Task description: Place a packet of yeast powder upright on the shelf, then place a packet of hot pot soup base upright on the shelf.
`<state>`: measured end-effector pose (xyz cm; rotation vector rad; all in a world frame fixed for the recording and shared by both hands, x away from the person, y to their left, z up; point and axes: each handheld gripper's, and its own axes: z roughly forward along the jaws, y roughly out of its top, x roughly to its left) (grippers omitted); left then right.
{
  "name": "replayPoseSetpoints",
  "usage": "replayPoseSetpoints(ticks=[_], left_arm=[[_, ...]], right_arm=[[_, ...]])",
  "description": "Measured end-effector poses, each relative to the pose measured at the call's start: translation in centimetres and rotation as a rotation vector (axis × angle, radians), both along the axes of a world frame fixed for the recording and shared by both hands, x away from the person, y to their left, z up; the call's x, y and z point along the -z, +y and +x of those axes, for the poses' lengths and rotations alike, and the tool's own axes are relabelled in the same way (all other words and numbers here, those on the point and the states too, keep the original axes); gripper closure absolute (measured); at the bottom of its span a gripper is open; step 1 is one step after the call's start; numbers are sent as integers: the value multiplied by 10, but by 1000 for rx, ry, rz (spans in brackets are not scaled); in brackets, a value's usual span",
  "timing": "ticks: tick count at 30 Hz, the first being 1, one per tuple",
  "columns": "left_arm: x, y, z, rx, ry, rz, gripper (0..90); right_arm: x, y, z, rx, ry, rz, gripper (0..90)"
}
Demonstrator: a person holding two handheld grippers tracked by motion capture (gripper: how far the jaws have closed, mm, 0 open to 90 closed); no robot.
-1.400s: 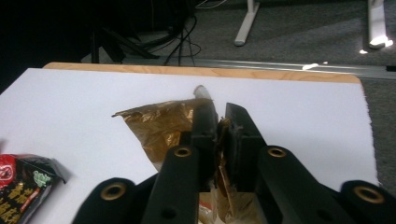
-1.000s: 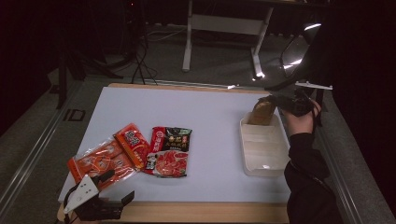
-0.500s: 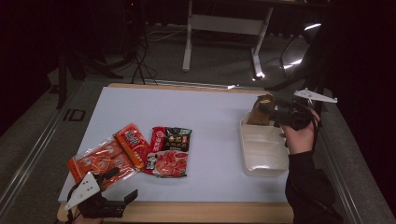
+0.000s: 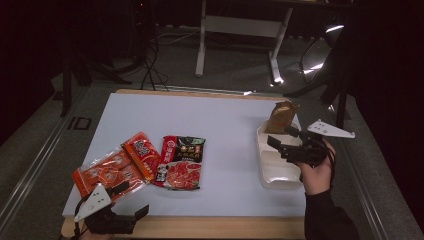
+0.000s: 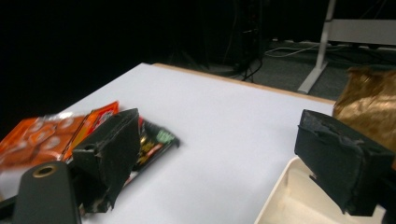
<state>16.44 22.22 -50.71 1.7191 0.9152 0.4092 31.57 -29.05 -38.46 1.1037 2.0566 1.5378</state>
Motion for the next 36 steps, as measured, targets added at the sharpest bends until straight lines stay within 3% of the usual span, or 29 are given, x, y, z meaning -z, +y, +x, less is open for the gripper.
replayPoseSetpoints(ticks=[11, 13, 23, 24, 29, 36], left_arm=[[-10, -3, 8, 70, 37, -41, 12], [-12, -7, 13, 81, 52, -19, 12], [-24, -18, 34, 105, 65, 41, 13], [-28, -20, 42, 109, 70, 52, 13], [-35, -24, 58, 123, 118, 19, 30], [-53, -39, 83, 136, 109, 80, 32]], right_arm=[[23, 8, -53, -69, -33, -29, 144], [26, 10, -60, -79, -36, -18, 144], [35, 15, -78, -111, -33, -13, 144], [36, 16, -80, -117, -37, -16, 144], [42, 19, -82, -145, -57, -19, 149], [42, 21, -83, -152, -87, -20, 144]])
